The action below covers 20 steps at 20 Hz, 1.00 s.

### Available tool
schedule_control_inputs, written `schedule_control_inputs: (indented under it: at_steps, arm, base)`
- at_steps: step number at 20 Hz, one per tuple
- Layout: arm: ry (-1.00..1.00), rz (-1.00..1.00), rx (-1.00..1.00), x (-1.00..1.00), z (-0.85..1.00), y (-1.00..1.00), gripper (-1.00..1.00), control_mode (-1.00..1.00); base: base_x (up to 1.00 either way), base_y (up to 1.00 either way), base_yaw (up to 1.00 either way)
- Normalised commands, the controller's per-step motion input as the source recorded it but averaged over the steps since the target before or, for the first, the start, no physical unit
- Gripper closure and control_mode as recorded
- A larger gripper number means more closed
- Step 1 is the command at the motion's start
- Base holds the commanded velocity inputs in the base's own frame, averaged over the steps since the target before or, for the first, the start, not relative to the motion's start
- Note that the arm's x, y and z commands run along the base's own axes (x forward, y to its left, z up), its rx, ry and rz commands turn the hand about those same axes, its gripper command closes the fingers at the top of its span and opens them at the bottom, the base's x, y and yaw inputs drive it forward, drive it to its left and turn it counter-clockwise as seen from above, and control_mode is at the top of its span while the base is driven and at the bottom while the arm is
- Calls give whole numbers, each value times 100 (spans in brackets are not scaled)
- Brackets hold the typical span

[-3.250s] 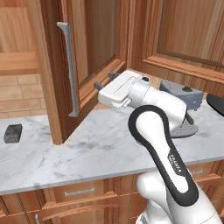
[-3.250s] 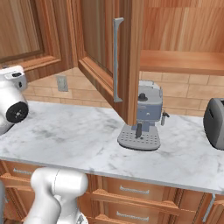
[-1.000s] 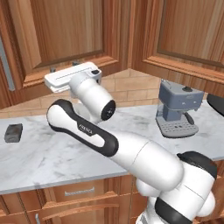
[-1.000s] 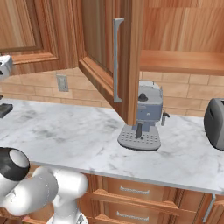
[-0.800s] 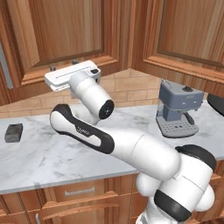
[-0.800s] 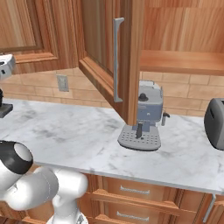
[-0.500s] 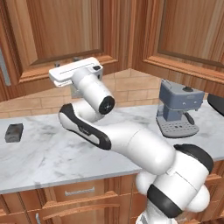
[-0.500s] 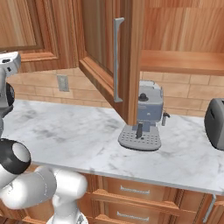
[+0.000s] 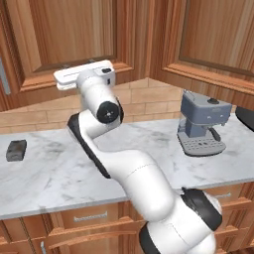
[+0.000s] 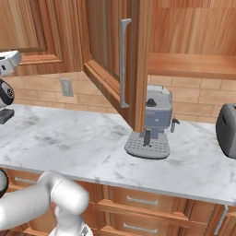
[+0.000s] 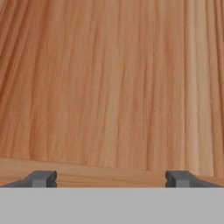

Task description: Close all open cabinet doors.

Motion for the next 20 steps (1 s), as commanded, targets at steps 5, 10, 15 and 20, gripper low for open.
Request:
schedule_control_inputs:
  at_steps: [5, 10, 15, 20]
  arm:
    - [4, -20, 0, 10, 16, 0, -100, -100]
    - [0, -16, 0, 29, 10, 0, -100, -100]
    - [0, -10, 0, 28, 6, 0, -100, -100]
    - [1, -2, 0, 12, 0, 0, -100, -100]
  base:
    - [0, 0, 0]
    - [0, 0, 0]
    - [0, 0, 0]
    - [0, 0, 0]
